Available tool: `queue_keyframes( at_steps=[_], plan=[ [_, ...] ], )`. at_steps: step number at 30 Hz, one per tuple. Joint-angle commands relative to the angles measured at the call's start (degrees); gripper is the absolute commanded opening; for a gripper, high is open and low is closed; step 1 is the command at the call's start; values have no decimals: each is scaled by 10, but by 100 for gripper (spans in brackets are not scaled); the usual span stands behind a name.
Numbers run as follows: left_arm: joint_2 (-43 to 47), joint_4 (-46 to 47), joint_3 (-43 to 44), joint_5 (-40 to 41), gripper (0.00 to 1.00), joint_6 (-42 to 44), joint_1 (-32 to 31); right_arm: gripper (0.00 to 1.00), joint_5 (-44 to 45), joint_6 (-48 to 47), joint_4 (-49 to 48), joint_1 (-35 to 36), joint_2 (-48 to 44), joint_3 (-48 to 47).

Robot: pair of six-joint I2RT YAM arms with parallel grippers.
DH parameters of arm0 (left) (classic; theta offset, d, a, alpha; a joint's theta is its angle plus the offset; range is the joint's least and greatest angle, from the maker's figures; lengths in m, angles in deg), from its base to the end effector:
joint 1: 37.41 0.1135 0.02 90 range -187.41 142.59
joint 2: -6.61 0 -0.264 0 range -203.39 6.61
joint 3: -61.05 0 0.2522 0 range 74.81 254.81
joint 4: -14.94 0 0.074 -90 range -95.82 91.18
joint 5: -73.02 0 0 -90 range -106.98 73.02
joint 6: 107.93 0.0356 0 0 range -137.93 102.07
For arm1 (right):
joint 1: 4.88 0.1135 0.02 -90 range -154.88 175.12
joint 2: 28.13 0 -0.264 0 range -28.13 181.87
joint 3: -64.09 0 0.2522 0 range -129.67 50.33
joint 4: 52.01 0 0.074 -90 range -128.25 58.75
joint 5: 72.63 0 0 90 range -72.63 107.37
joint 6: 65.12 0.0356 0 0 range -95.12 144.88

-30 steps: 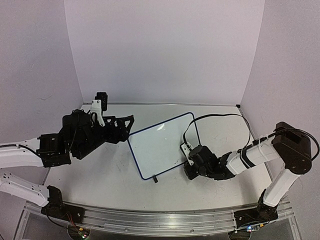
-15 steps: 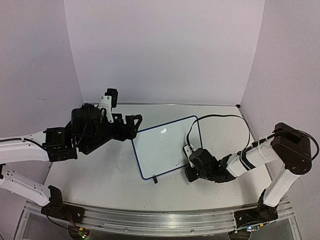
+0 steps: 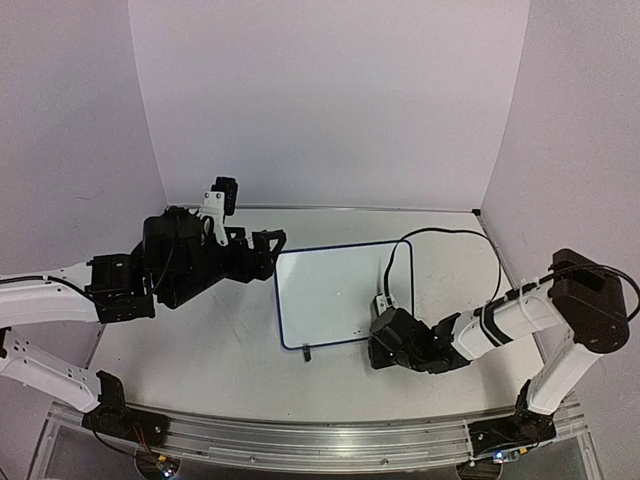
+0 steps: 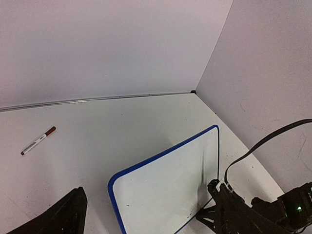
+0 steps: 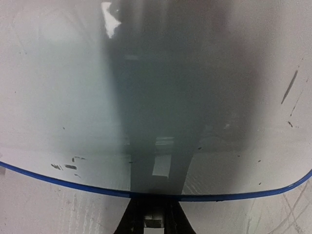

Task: Write a sentence on the whiteboard
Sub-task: Move the whiteboard to the center of the board, then adjust the whiteboard at the center of the board.

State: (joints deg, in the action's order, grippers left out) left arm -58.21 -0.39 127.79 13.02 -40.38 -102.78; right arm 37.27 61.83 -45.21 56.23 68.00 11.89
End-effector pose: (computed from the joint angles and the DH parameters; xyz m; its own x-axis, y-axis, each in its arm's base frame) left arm 0.1252 -0.2305 0.3366 -0.3125 -0.1118 -0.9433 0.5033 0.8227 -0.2643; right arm 0.1545 0.2549 0.1178 -0.7312 -0.1552 -0.6643 -0.3499 0.9212 0.1699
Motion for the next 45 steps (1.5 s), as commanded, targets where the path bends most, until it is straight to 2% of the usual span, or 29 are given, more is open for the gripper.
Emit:
queue_keyframes(
  at_steps=[1, 5, 10, 12, 16, 21, 24, 27, 33, 38, 45],
  plan=[
    [13, -6, 39, -9, 92, 6, -1, 25, 94, 80, 48, 25, 12, -65],
    [14, -7, 41, -11, 92, 3, -1, 57, 97, 55, 67, 27, -23, -64],
    [12, -7, 43, -14, 93, 5, -1, 76, 63, -2, 86, 28, -129, -36],
    [11, -8, 45, -11, 93, 8, -1, 77, 52, -15, 106, 28, -171, -33],
    [9, -12, 51, -4, 94, 15, -1, 83, 105, -20, 179, 1, -267, -24],
    [-1, -11, 57, 7, 95, 18, 0, 84, 30, -95, 181, -181, -307, -7],
    [-15, -10, 61, 8, 96, 21, 0, 87, -6, -142, 159, -274, -278, -17],
    [-32, -20, 82, -7, 97, 31, 0, 87, -90, -174, 116, -352, -228, -19],
    [-22, -28, 88, -38, 100, 26, 13, 83, -144, -232, 38, -368, -155, -28],
    [-16, -25, 75, -51, 99, 13, 23, 79, -214, -270, -11, -361, -149, -11],
    [-27, -21, 75, -65, 99, 14, 29, 77, -264, -287, -46, -332, -145, -7]
  ],
)
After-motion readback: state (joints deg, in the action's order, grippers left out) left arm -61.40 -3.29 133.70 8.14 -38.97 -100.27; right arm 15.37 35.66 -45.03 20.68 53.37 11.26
